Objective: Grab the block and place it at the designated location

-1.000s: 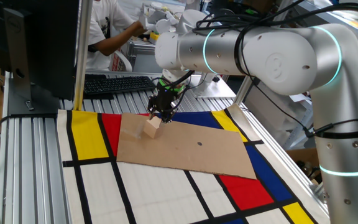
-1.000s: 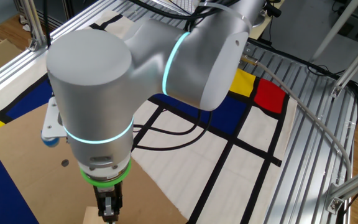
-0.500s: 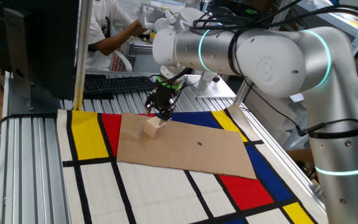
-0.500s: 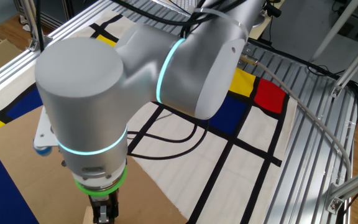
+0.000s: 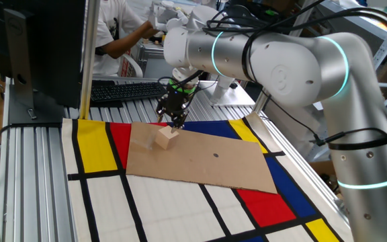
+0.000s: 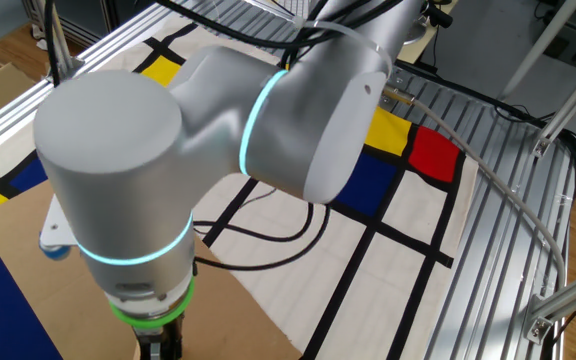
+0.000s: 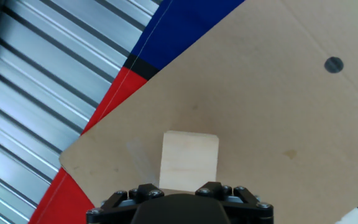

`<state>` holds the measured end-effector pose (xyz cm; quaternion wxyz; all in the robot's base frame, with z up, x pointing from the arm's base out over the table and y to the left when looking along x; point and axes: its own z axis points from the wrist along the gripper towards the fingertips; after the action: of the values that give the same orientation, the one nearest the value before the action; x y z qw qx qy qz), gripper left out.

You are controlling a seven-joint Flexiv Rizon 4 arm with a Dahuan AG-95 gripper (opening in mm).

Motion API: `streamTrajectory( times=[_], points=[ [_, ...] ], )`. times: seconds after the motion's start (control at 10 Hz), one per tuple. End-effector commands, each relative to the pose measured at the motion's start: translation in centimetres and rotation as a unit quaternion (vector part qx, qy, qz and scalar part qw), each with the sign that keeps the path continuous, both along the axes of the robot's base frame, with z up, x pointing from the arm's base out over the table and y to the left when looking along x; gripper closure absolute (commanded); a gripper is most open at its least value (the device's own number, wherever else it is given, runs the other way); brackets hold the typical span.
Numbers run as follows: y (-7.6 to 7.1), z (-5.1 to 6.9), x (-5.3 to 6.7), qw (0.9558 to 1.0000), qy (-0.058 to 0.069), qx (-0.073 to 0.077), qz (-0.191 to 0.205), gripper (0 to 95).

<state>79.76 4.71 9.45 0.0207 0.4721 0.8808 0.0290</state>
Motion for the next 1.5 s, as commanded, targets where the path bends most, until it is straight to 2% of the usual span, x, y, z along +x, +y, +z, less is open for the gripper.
streamTrajectory(
  times=[0.1,0.7,1.0,1.5],
  points=[
    [-0.1,0.0,-0.1,1.0,0.0,-0.001,0.003,19.0],
    [0.1,-0.3,-0.2,1.0,0.0,0.0,0.006,19.0],
    [0.4,-1.3,-0.5,0.9999,-0.003,-0.01,0.008,19.0],
    [0.2,-2.6,-0.3,0.9999,-0.004,-0.009,0.011,19.0]
  ],
)
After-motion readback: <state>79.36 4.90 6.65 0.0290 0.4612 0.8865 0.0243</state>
